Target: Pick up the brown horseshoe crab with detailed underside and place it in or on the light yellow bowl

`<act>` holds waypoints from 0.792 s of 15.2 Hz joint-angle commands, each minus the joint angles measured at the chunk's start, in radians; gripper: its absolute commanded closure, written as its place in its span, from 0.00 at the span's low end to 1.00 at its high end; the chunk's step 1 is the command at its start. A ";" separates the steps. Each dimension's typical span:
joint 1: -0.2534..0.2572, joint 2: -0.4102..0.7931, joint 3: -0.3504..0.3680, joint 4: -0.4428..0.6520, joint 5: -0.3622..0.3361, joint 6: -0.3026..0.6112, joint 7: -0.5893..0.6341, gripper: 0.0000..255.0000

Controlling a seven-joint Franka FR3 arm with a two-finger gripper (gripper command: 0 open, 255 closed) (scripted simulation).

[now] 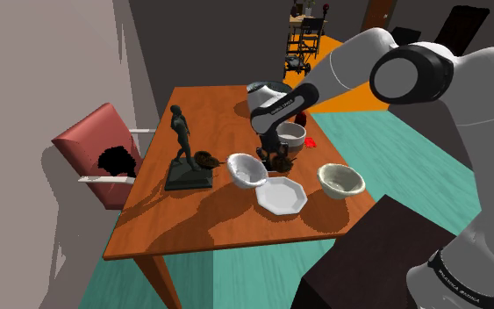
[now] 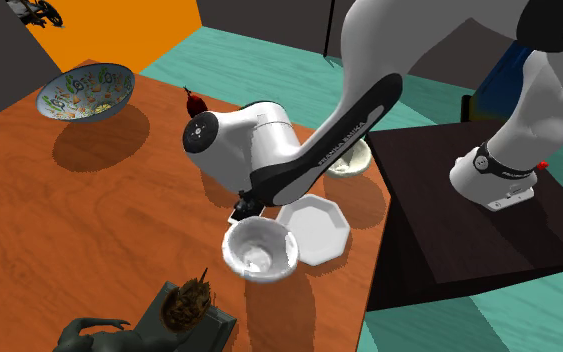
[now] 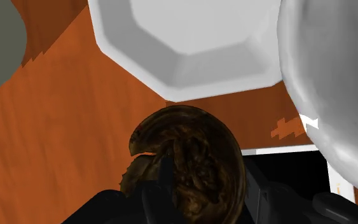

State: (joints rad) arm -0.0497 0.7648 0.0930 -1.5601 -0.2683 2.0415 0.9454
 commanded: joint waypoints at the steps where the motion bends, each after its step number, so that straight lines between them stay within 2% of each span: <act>1: 0.001 -0.013 0.004 -0.006 0.004 -0.013 -0.002 1.00; 12: -0.003 -0.107 0.013 -0.005 0.019 -0.106 -0.022 1.00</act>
State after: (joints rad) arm -0.0529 0.6648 0.1056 -1.5697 -0.2509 1.9468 0.9252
